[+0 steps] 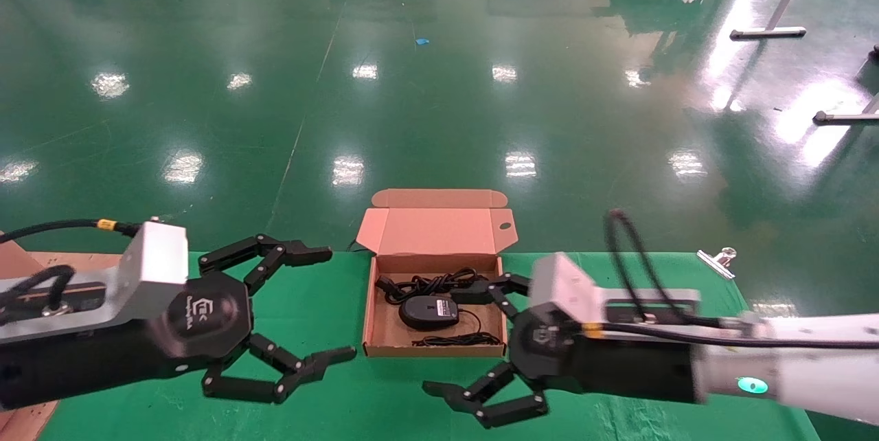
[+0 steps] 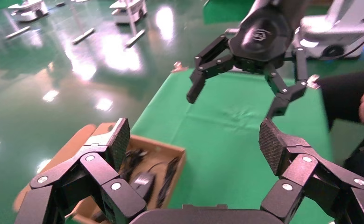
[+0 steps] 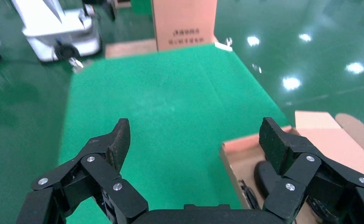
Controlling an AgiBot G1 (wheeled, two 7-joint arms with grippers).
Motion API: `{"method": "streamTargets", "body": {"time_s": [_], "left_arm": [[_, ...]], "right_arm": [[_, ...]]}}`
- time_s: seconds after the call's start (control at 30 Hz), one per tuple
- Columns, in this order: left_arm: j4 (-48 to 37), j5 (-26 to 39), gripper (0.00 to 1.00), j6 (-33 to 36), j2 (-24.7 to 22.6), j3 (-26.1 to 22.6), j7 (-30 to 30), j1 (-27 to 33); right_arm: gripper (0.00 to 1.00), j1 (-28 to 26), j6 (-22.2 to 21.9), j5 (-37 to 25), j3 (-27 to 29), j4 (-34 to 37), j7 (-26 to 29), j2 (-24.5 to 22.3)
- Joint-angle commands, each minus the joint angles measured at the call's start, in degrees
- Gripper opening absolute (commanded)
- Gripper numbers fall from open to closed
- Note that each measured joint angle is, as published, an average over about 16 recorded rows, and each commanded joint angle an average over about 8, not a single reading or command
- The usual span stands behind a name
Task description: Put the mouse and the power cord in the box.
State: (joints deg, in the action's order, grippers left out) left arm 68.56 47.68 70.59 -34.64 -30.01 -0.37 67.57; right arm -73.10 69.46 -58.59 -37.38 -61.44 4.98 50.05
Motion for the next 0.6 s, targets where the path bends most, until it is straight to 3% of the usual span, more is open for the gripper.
{"method": "streamTargets", "body": {"time_s": [0.03,0.6], "left_arm": [[0.5,-0.6,1.0,1.5,0.0,1.4,-1.1,-0.6],[4.7,-5.4,1.0,14.1,-0.4,13.1,-9.7,-5.6]], "right_arm": [[1.0,1.1,1.6,1.6,2.1,-1.2,0.6,-1.5],[1.0,10.3,14.6,15.0,19.1,-10.9,5.2,-13.5]]}}
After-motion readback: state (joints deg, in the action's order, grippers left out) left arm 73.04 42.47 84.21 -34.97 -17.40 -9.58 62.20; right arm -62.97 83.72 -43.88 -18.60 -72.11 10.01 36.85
